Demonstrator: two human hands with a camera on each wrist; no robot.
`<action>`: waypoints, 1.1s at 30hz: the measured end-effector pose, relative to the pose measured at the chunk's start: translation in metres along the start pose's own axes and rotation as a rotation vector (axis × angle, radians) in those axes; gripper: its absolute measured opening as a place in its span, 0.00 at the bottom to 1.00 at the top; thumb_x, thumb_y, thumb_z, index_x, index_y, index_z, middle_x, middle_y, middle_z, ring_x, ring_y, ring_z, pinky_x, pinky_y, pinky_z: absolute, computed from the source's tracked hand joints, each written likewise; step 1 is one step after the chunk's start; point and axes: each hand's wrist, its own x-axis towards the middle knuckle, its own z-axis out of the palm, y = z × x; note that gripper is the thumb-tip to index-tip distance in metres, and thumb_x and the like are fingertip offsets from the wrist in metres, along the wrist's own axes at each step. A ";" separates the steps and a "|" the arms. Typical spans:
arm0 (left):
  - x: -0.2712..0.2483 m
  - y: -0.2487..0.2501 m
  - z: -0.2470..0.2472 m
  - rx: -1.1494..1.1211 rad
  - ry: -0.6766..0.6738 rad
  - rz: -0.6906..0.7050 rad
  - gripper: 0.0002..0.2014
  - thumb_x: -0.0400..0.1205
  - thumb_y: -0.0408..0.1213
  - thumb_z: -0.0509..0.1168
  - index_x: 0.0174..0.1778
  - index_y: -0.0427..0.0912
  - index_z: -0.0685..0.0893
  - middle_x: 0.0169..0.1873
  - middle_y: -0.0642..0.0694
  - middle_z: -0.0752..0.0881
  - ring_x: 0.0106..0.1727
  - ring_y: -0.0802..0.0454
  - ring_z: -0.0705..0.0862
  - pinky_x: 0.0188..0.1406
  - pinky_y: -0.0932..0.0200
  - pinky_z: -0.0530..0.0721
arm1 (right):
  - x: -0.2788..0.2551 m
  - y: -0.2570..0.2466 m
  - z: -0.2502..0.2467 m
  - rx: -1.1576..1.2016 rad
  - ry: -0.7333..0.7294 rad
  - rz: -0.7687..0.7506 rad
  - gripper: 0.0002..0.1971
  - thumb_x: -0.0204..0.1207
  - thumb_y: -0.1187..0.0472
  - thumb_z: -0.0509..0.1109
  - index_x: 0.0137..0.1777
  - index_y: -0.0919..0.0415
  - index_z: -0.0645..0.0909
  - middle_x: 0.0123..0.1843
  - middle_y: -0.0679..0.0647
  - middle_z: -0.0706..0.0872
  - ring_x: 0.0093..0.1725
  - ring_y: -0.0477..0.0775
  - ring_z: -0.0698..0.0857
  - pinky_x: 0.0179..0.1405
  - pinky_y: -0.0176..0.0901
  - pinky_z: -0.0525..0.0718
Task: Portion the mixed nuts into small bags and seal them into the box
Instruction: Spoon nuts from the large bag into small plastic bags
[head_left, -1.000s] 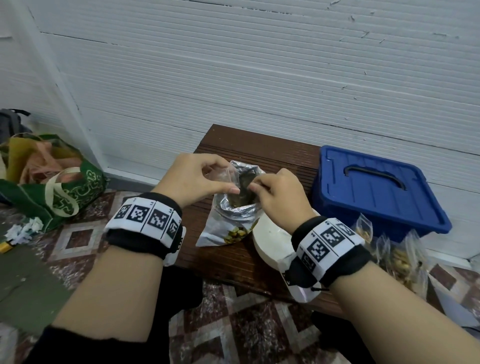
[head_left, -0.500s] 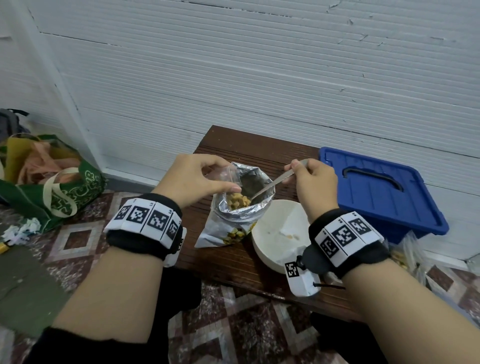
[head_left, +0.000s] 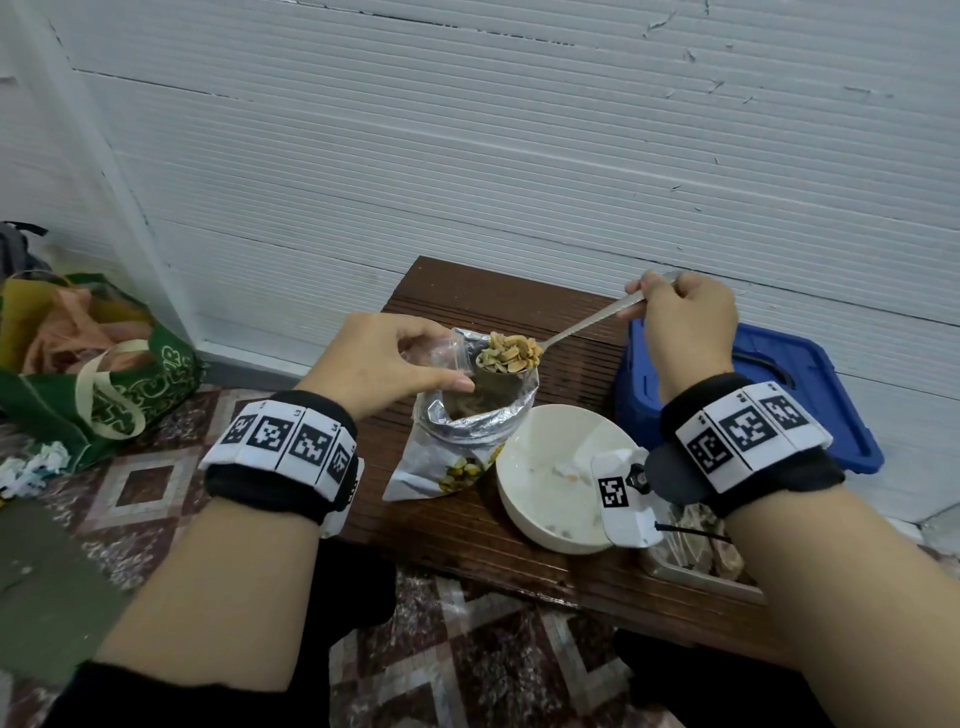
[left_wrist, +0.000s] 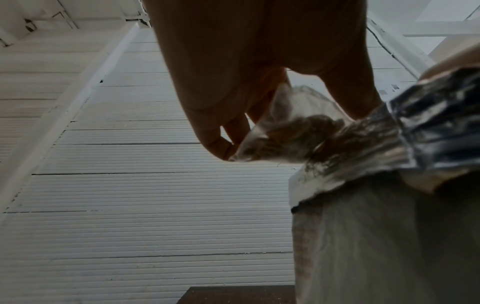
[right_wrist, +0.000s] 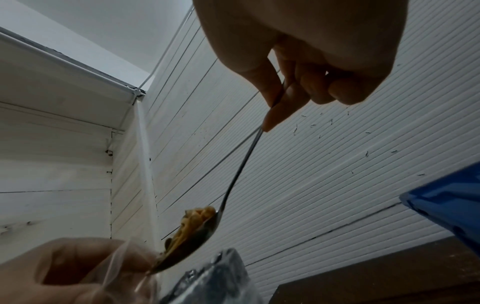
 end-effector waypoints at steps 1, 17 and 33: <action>0.000 0.001 0.001 -0.005 -0.005 -0.001 0.28 0.56 0.57 0.79 0.52 0.55 0.88 0.44 0.60 0.88 0.49 0.63 0.84 0.50 0.67 0.82 | 0.000 -0.002 0.001 0.002 -0.007 -0.005 0.17 0.83 0.60 0.62 0.32 0.51 0.81 0.28 0.47 0.85 0.24 0.36 0.77 0.42 0.39 0.76; 0.006 0.015 0.019 0.043 -0.022 0.060 0.24 0.60 0.50 0.83 0.52 0.56 0.89 0.41 0.65 0.87 0.44 0.70 0.84 0.48 0.71 0.82 | -0.008 -0.002 0.024 0.049 -0.164 -0.027 0.15 0.83 0.60 0.63 0.35 0.53 0.85 0.29 0.50 0.88 0.45 0.45 0.86 0.47 0.33 0.75; 0.008 0.009 0.019 0.113 0.031 0.111 0.26 0.68 0.44 0.80 0.63 0.49 0.84 0.42 0.62 0.83 0.44 0.70 0.81 0.43 0.79 0.75 | -0.017 -0.007 0.013 0.266 -0.295 -0.329 0.10 0.84 0.61 0.64 0.45 0.53 0.86 0.36 0.51 0.88 0.42 0.45 0.86 0.59 0.36 0.79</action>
